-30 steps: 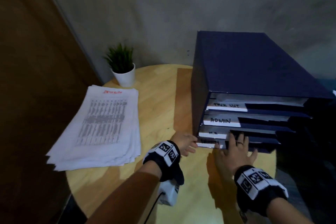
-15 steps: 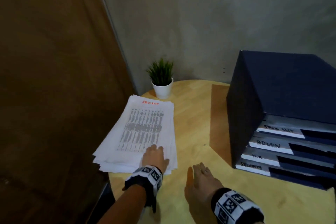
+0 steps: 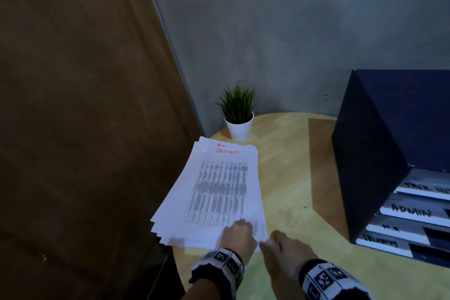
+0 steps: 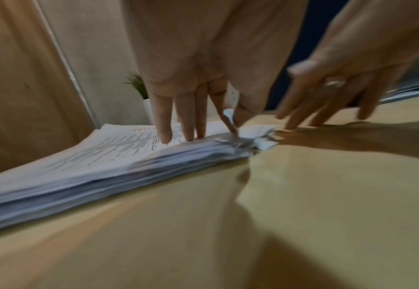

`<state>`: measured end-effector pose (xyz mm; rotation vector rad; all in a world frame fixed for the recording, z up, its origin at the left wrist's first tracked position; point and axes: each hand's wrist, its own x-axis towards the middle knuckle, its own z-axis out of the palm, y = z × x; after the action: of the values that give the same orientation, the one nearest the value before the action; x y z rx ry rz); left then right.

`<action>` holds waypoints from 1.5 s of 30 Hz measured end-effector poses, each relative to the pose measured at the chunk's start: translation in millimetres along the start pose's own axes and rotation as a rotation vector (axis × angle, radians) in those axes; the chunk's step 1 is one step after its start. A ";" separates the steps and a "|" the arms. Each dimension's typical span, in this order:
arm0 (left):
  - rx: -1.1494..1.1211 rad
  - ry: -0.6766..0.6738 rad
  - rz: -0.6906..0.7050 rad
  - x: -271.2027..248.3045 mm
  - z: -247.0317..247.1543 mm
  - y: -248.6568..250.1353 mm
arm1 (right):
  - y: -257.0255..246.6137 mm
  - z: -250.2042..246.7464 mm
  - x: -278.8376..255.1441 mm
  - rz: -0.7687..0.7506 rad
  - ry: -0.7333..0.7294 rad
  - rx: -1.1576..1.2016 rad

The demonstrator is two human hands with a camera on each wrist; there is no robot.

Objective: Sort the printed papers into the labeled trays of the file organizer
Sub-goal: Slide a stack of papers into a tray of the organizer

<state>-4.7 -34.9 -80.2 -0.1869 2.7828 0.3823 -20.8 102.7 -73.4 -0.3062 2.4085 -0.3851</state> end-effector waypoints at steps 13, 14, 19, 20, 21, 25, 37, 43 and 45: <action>-0.502 -0.251 0.363 -53.0 27.4 39.9 | 40.9 -1.3 2.8 0.332 0.256 0.749; -0.515 -0.271 0.356 -55.0 29.5 40.2 | 47.1 0.3 3.6 0.351 0.245 0.768; -0.503 -0.369 0.259 -45.3 28.2 29.8 | 61.7 6.2 0.4 0.383 0.255 0.754; -0.491 -0.298 0.211 -39.6 24.7 26.1 | 60.8 6.8 0.4 0.385 0.250 0.742; -0.454 -0.169 0.150 -32.4 20.9 20.7 | 59.1 7.3 0.7 0.389 0.249 0.731; -0.337 0.113 -0.351 -10.3 5.5 -13.4 | 49.4 7.4 -2.0 0.423 0.227 0.657; -0.776 0.044 -0.422 -0.8 6.1 -54.6 | 50.7 17.5 -1.2 0.319 0.166 0.640; -0.751 -0.014 -0.270 -8.6 5.0 -48.5 | 56.0 18.4 -5.7 0.248 0.109 0.649; -0.760 -0.006 -0.242 -10.7 1.4 -47.1 | 54.4 14.6 -10.9 0.245 0.113 0.636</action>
<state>13.8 -78.6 -89.2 -0.6774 2.4245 1.3423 -9.5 153.8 -96.8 0.2980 2.2497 -1.0340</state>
